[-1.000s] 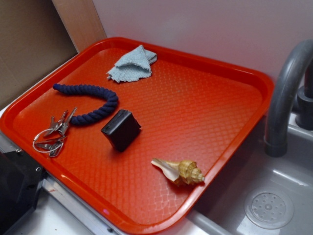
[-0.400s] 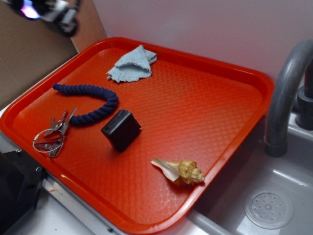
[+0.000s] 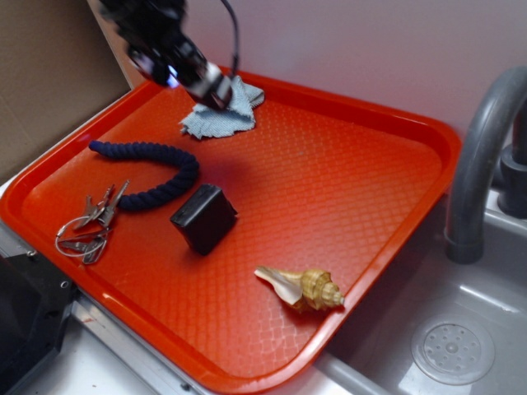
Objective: Grab the blue cloth.
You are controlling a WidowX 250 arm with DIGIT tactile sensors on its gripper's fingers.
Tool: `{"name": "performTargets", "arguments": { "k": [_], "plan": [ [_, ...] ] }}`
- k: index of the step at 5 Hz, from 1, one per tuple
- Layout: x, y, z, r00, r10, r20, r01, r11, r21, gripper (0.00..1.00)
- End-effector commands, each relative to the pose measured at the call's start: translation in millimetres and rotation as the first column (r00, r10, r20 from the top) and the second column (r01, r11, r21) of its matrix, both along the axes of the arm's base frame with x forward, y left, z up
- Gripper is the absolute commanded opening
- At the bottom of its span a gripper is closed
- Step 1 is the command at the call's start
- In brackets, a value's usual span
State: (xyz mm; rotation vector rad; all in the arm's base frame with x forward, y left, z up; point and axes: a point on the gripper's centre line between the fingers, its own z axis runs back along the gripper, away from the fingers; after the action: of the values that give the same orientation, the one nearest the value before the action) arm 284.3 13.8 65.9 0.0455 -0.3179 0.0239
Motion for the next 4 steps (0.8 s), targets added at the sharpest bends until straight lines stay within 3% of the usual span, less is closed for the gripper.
{"name": "performTargets", "arguments": {
  "k": [1,2,3,4],
  "plan": [
    [37,8,-23,0.996,-0.080,0.044,0.078,0.995,0.062,1.00],
    [33,20,-14,0.972,-0.222,0.072,0.212,0.969,0.127,1.00],
    [31,31,-10,0.966,-0.250,0.060,0.241,0.962,0.130,1.00],
    [23,38,20,0.949,-0.291,0.122,0.275,0.952,0.135,1.00]
  ]
}}
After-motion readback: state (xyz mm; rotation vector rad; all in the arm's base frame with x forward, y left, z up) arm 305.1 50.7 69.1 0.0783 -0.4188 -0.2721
